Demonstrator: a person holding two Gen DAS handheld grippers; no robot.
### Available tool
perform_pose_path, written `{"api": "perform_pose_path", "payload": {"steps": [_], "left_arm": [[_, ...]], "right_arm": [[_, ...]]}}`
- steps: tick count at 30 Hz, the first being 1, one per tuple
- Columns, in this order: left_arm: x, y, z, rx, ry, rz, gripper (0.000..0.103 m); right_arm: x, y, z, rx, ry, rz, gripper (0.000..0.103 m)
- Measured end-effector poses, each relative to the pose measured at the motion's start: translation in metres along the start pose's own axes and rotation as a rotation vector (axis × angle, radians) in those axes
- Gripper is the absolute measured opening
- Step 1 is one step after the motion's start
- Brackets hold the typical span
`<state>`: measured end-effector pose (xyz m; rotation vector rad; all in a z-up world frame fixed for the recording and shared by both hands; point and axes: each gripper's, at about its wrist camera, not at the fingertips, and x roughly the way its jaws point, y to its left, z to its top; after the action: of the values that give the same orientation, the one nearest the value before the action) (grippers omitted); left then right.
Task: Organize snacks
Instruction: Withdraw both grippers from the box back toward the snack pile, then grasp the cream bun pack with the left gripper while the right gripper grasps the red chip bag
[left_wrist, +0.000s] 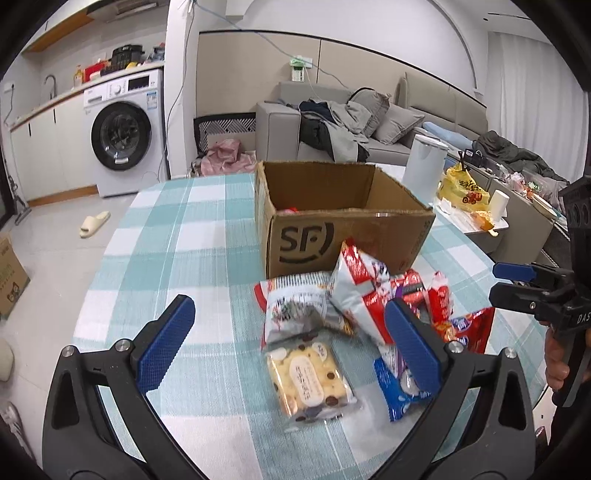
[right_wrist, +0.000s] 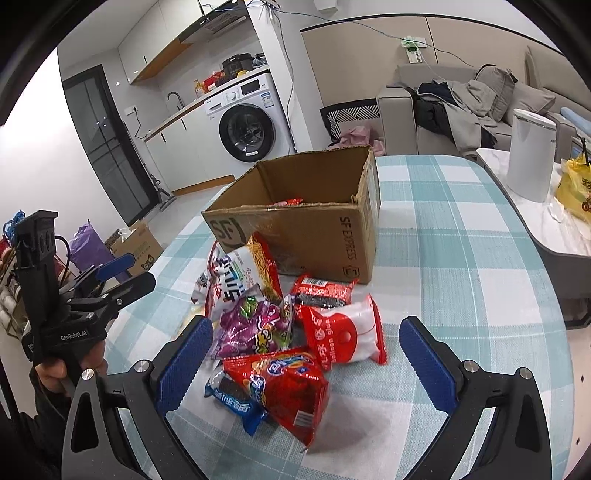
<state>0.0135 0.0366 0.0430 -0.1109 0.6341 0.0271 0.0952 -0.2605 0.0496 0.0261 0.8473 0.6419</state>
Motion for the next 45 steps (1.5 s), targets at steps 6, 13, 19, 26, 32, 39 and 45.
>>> {"api": "perform_pose_path", "payload": {"steps": [6,13,19,26,32,39,45], "left_arm": [[0.005,-0.001,-0.016,0.007,0.033,-0.002,0.102],[0.012,-0.001,-0.024,0.005,0.069,-0.017,0.102],[0.022,-0.006,-0.032,0.025,0.107,-0.018,0.102],[0.040,-0.011,-0.041,0.043,0.164,-0.021,0.102],[0.053,-0.009,-0.048,0.036,0.195,-0.013,0.102],[0.068,0.000,-0.052,-0.009,0.224,-0.007,0.102],[0.083,0.002,-0.055,-0.021,0.253,0.008,0.102]], "right_arm": [[0.003,-0.002,-0.009,-0.002,0.028,-0.004,0.103],[0.010,0.002,-0.018,-0.046,0.075,-0.016,0.103],[0.017,0.012,-0.024,-0.099,0.116,0.008,0.103],[0.037,0.017,-0.034,-0.119,0.173,0.018,0.103],[0.047,0.016,-0.038,-0.107,0.191,0.033,0.103],[0.049,0.011,-0.038,-0.084,0.183,0.060,0.102],[0.051,0.009,-0.038,-0.071,0.181,0.082,0.099]]}}
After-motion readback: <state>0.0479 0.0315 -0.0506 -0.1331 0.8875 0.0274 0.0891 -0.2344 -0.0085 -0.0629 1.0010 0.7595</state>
